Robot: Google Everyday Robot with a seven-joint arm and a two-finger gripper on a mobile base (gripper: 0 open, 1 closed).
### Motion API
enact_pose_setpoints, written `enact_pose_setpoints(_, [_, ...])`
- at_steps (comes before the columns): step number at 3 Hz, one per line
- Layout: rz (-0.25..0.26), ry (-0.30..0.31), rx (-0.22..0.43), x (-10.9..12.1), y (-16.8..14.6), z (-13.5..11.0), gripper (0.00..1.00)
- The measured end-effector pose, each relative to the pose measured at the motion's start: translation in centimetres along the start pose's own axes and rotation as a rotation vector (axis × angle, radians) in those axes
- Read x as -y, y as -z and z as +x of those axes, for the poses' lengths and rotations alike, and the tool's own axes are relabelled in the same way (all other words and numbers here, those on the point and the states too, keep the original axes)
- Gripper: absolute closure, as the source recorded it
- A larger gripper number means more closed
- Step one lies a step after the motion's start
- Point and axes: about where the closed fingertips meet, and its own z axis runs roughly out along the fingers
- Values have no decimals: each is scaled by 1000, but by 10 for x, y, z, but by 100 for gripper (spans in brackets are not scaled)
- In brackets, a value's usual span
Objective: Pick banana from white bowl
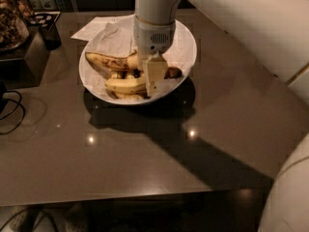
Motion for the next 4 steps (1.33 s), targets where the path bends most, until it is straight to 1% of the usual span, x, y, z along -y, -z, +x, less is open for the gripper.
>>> enact_pose_setpoints(1, [-23, -10, -3, 0, -11, 2, 39])
enact_pose_setpoints(2, [-45, -21, -7, 0, -20, 5, 57])
enact_pose_setpoints(3, [-51, -30, 9, -2, -23, 9, 80])
enact_pose_setpoints(4, [-51, -30, 9, -2, -23, 9, 100])
